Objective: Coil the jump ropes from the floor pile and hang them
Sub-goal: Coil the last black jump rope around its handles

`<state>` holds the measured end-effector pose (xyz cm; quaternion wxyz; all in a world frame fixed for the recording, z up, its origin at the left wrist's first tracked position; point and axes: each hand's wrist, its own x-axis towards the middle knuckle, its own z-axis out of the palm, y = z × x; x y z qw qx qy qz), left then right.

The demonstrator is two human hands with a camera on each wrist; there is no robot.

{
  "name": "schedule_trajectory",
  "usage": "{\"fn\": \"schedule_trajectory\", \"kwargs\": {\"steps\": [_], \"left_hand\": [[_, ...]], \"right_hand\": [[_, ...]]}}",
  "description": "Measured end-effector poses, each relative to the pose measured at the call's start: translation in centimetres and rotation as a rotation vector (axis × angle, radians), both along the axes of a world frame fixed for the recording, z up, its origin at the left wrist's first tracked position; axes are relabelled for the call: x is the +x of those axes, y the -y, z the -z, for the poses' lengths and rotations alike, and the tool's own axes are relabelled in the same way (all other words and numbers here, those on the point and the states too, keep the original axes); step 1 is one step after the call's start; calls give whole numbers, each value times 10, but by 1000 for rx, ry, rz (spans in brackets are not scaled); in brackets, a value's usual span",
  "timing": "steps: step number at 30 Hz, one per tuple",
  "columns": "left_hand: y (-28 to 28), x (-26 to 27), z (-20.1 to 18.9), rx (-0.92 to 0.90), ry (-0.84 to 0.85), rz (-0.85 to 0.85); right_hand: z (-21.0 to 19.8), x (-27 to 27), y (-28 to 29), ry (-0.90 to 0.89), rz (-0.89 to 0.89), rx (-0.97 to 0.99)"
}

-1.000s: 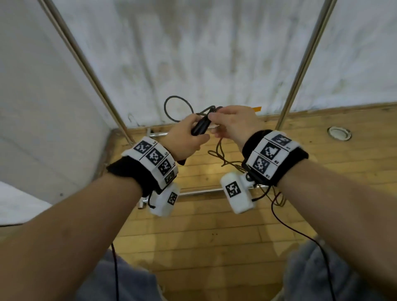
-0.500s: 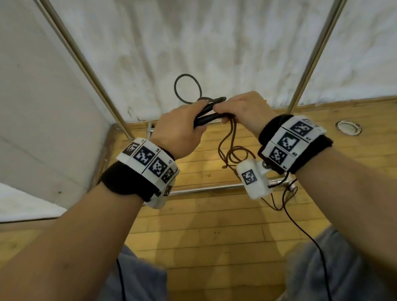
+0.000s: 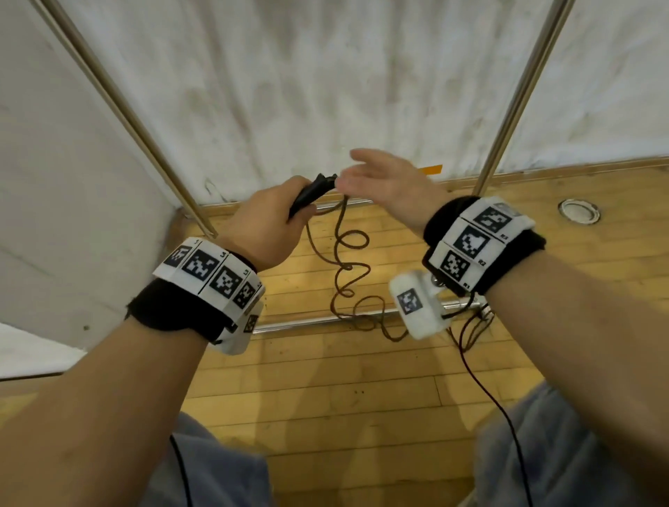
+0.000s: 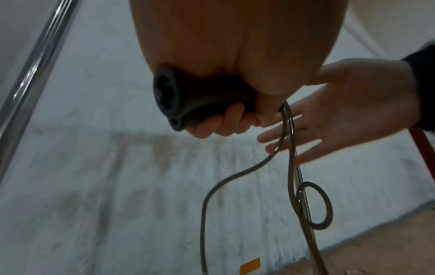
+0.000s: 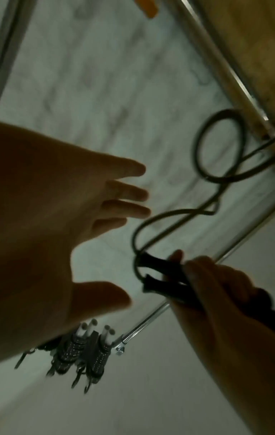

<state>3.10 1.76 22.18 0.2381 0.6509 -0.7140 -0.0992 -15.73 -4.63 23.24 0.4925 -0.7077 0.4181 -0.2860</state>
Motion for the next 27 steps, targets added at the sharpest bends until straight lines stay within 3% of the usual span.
{"fn": "schedule_trajectory", "kwargs": {"steps": [2, 9, 13, 18, 24, 27], "left_hand": [[-1, -1, -3, -23, -28, -9], [-10, 0, -5, 26, -74, -68], [-13, -1, -6, 94, -121, -42], [-15, -8, -6, 74, -139, -22], [-15, -11, -5, 152, -166, -5], [-17, -11, -3, 118, -96, 26]], "right_hand": [[5, 7, -12, -23, -57, 27], [0, 12, -25, 182, 8, 56], [-5, 4, -21, 23, 146, -201], [-8, -6, -12, 24, 224, -182], [-15, -15, -8, -48, 242, -308], [-16, -20, -5, -128, 207, -306]]}}
